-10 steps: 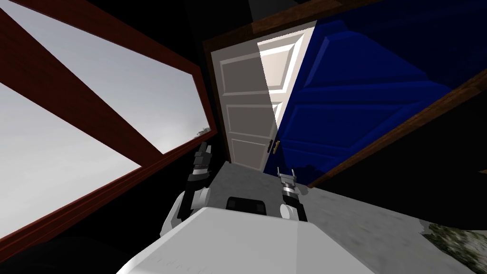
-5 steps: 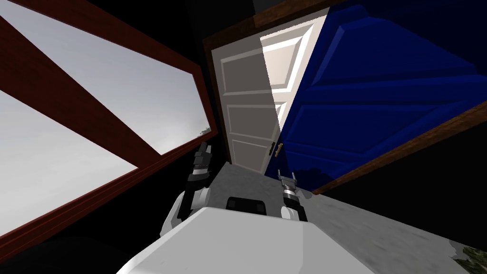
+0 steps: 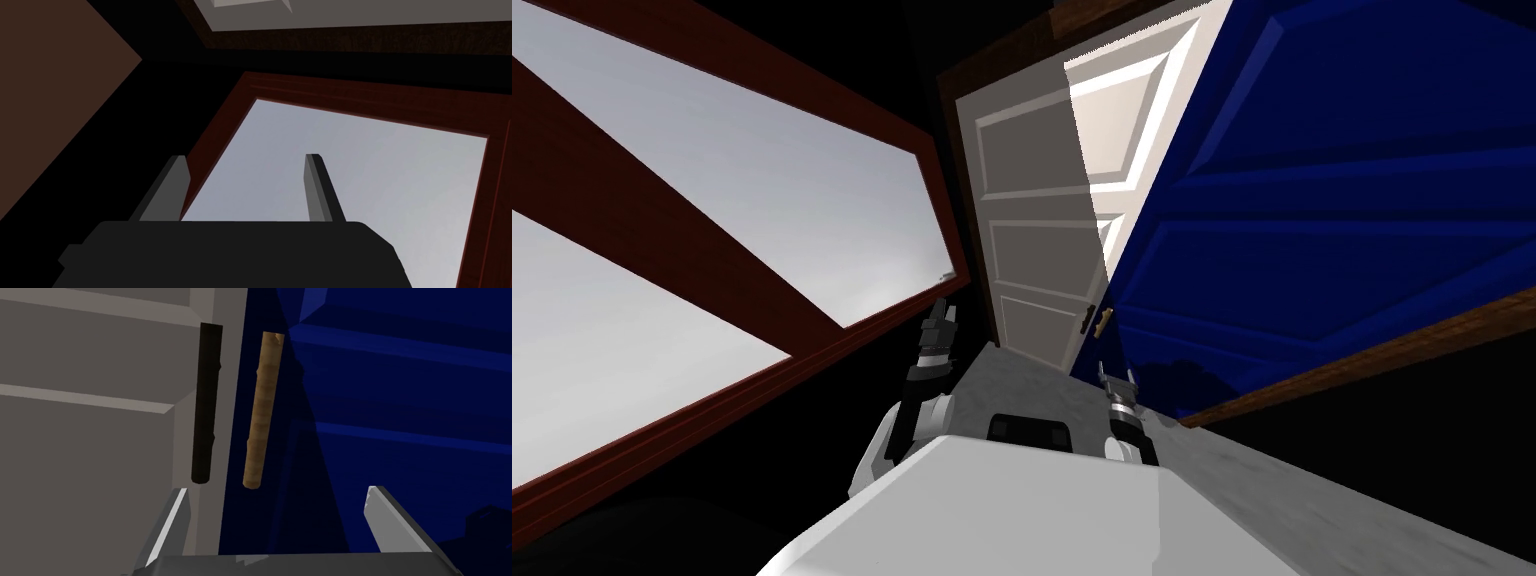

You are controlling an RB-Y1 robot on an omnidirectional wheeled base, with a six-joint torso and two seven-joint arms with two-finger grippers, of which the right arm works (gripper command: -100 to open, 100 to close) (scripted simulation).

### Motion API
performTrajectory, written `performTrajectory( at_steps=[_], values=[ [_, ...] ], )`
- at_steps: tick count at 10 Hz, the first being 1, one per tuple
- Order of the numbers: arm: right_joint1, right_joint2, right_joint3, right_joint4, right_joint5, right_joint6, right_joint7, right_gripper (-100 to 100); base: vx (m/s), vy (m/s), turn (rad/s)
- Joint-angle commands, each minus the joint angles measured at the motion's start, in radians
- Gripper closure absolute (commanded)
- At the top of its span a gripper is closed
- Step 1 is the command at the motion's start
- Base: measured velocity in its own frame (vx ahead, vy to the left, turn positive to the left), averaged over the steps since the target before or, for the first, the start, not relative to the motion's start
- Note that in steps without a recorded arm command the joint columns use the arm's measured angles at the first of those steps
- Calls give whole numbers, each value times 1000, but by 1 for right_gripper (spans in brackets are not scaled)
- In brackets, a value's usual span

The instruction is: Pull the door open

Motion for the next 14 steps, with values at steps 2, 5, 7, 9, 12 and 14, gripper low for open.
performTrajectory(
  at_steps=[2,5,7,9,12,14],
  values=[
    [-15,-11,15,54,-38,-13,-53,-100,107,-44,66],
    [-34,-23,31,111,-80,-26,-107,-100,137,-69,94],
    [-43,-29,38,136,-99,-32,-133,-100,140,-74,71],
    [-45,-32,39,140,-104,-33,-137,-100,103,-48,38],
    [-4,-52,22,172,-118,-39,-150,-100,-125,14,-86],
    [23,-67,8,192,-127,-43,-157,-100,-147,9,-83]
  ],
)
